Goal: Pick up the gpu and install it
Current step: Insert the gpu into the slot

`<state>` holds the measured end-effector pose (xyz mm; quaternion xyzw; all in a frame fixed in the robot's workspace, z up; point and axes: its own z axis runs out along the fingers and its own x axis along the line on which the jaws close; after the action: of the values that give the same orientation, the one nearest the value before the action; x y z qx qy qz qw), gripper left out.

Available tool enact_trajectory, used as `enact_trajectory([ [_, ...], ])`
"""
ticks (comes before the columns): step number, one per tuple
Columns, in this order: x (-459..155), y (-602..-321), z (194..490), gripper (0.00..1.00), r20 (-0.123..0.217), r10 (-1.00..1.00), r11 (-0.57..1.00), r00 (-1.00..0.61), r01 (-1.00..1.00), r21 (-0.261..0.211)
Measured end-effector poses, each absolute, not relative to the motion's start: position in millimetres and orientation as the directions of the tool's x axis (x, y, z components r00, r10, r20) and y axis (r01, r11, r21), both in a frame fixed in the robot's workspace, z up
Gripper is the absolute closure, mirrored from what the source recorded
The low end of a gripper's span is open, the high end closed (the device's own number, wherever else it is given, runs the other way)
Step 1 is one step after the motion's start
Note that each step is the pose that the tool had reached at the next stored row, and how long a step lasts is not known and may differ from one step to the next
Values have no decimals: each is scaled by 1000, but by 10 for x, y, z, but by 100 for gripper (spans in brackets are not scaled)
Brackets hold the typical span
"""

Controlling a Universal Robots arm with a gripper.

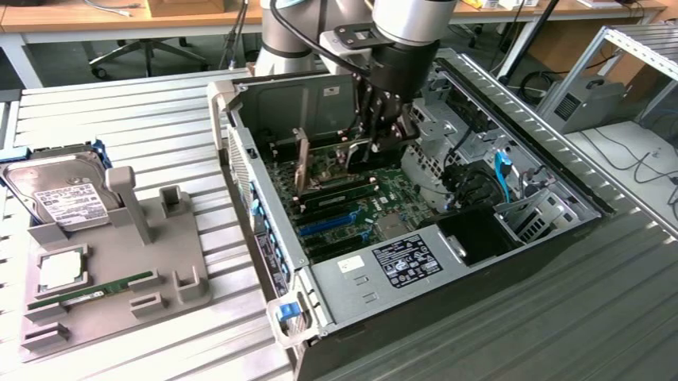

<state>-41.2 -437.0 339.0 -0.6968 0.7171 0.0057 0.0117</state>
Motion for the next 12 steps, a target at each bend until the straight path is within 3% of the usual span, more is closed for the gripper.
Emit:
enact_trajectory([
  [12, -417, -4369, 3227, 73, -25, -999, 29, -29, -1000, -8],
])
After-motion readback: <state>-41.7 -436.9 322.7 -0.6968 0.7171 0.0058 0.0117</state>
